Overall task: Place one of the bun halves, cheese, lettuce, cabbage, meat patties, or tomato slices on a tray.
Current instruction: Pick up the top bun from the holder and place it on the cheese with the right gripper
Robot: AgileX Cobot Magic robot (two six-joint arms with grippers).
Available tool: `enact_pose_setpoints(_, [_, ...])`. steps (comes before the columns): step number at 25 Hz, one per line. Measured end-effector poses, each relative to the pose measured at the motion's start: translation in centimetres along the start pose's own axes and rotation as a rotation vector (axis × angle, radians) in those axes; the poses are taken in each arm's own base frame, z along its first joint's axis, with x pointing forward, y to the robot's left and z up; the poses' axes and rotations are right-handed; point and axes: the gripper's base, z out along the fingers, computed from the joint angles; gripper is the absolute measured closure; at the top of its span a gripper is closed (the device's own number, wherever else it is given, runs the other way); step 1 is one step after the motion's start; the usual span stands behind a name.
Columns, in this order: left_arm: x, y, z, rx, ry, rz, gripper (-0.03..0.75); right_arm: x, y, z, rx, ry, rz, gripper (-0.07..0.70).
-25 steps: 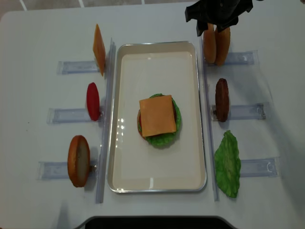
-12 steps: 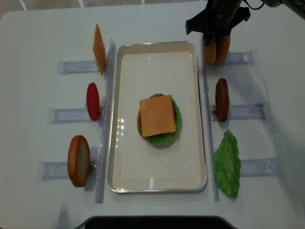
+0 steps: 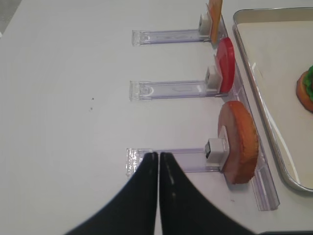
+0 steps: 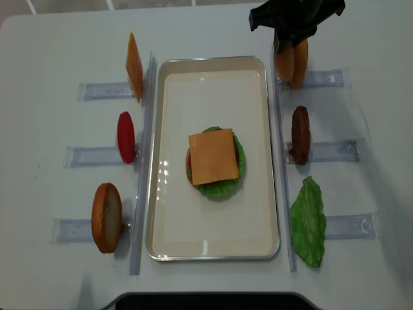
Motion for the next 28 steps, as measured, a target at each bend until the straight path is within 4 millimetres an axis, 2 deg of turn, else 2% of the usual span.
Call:
enact_pose_setpoints(8, [0.0,0.0,0.0,0.000,0.000,0.000,0.716,1.5,3.8,-3.9,-0.045,-0.048,0.031,0.449])
enact_pose_setpoints(16, [0.0,0.0,0.0,0.000,0.000,0.000,0.716,3.8,9.4,-4.8,-0.068,-0.054,0.001,0.449])
enact_pose_setpoints(21, [0.0,0.0,0.0,0.000,0.000,0.000,0.716,4.9,9.7,-5.0,-0.062,-0.042,-0.008,0.449])
enact_pose_setpoints(23, [0.0,0.0,0.0,0.000,0.000,0.000,0.716,6.4,9.6,-5.2,-0.034,-0.025,-0.013,0.449])
enact_pose_setpoints(25, [0.0,0.0,0.0,0.000,0.000,0.000,0.716,8.7,9.2,-4.4,0.001,0.033,-0.016,0.449])
enact_pose_setpoints(28, [0.0,0.0,0.0,0.000,0.000,0.000,0.716,11.6,8.9,-4.3,-0.006,0.093,-0.001,0.449])
